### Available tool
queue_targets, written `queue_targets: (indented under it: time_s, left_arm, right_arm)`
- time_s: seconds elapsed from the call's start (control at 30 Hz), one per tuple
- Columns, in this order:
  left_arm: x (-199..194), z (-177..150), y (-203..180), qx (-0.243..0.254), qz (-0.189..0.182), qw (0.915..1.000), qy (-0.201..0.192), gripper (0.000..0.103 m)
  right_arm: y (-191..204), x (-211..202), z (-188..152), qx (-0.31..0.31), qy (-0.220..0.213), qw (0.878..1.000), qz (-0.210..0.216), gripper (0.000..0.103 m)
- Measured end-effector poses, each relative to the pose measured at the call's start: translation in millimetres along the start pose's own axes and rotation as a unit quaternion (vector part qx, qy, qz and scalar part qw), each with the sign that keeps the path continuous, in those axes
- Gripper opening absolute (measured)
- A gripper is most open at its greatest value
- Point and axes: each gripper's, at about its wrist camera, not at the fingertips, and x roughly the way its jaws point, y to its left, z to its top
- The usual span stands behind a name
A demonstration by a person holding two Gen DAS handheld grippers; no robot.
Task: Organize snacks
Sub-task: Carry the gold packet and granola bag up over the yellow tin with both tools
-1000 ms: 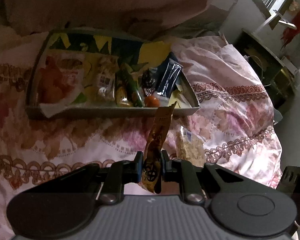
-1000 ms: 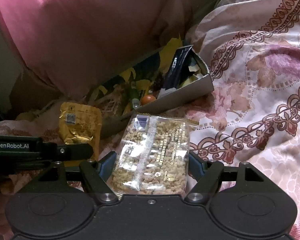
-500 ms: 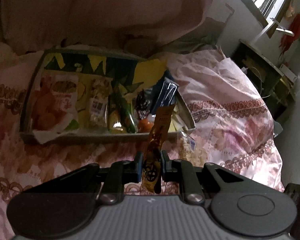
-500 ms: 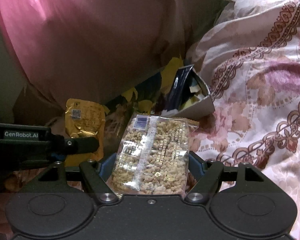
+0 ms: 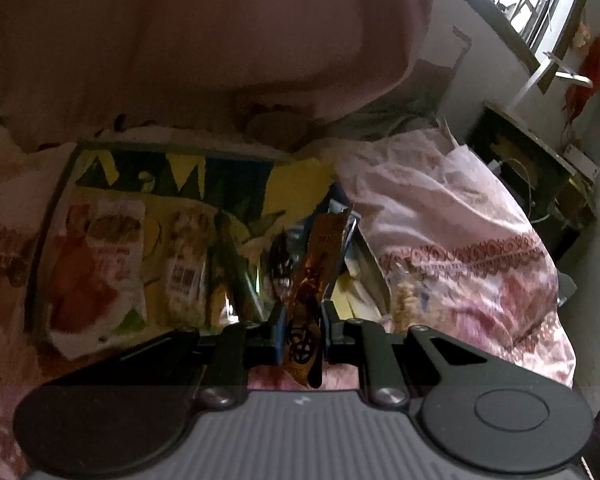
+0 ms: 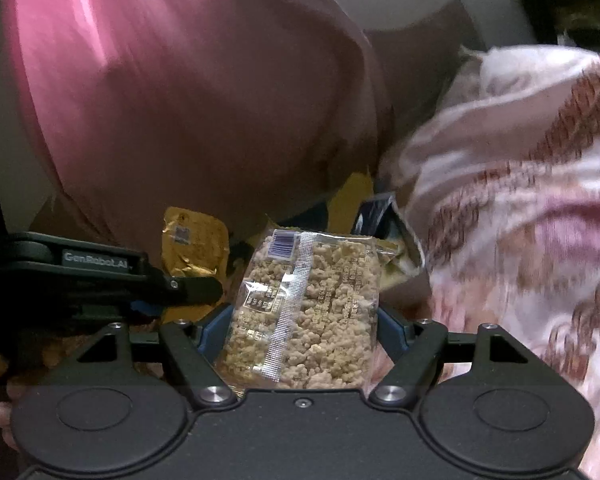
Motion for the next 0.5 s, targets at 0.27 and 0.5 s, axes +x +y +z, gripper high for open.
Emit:
queue_targets:
  time_s: [0.27,0.5]
  left_arm:
    - [32,19,2,-0.012,-0.005,0.9998,-0.018,0.019]
    - [69,25,6,-0.023,-0.009,0.9997,-0.008,0.019]
  right_arm:
    - [1,16,19,-0.033,-0.04,0.998,-0.025,0.077]
    - [-2,23,17,-0.036,-0.045,0.998,-0.037,0.077]
